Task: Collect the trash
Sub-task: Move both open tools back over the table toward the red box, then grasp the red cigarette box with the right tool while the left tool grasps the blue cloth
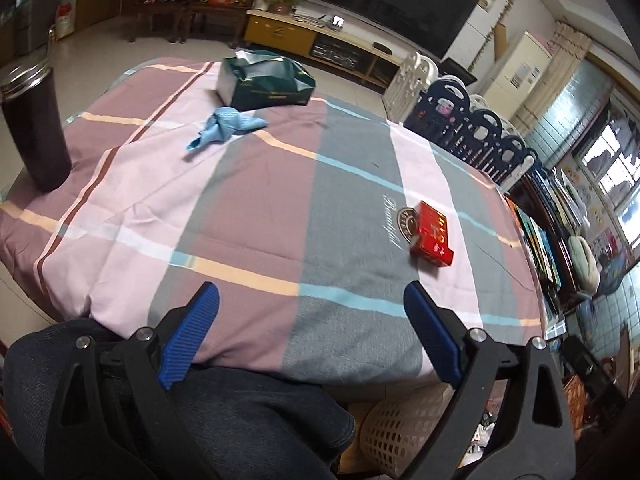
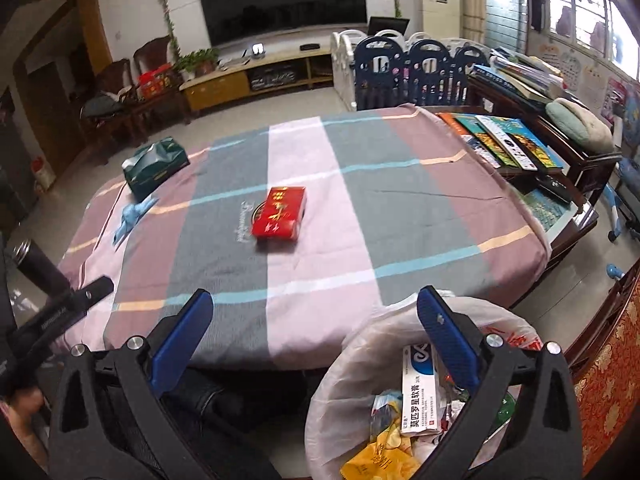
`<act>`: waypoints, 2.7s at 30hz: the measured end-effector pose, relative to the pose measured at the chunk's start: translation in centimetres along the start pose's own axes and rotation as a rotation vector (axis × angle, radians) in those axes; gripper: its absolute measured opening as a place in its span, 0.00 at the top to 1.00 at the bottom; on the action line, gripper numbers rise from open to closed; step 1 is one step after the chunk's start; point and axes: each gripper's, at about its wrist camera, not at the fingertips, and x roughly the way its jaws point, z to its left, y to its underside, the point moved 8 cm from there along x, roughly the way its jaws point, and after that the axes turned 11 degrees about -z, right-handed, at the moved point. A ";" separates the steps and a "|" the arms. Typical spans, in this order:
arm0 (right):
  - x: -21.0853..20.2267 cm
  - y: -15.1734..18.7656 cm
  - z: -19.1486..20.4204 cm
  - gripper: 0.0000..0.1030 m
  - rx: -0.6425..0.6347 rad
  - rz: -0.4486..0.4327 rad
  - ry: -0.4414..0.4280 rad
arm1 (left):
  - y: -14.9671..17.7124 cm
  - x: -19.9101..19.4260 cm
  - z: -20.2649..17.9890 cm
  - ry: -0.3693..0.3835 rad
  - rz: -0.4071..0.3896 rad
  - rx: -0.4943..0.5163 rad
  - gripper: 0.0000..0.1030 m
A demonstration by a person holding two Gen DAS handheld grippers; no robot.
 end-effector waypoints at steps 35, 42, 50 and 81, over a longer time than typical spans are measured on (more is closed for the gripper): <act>1.5 2.9 1.8 0.03 0.012 0.115 -0.071 | 0.9 0.9 1.0 -0.007 0.035 -0.030 0.09; 2.6 2.8 2.1 0.03 0.007 0.124 -0.061 | 0.7 0.9 1.4 -0.007 0.027 -0.038 0.09; 9.4 -1.2 3.9 0.03 -0.042 0.067 0.056 | -1.3 -0.1 7.2 -0.099 -0.029 -0.190 0.10; 21.9 0.9 8.4 0.43 0.293 0.470 -0.440 | -14.5 22.4 8.8 -0.239 0.037 0.139 0.19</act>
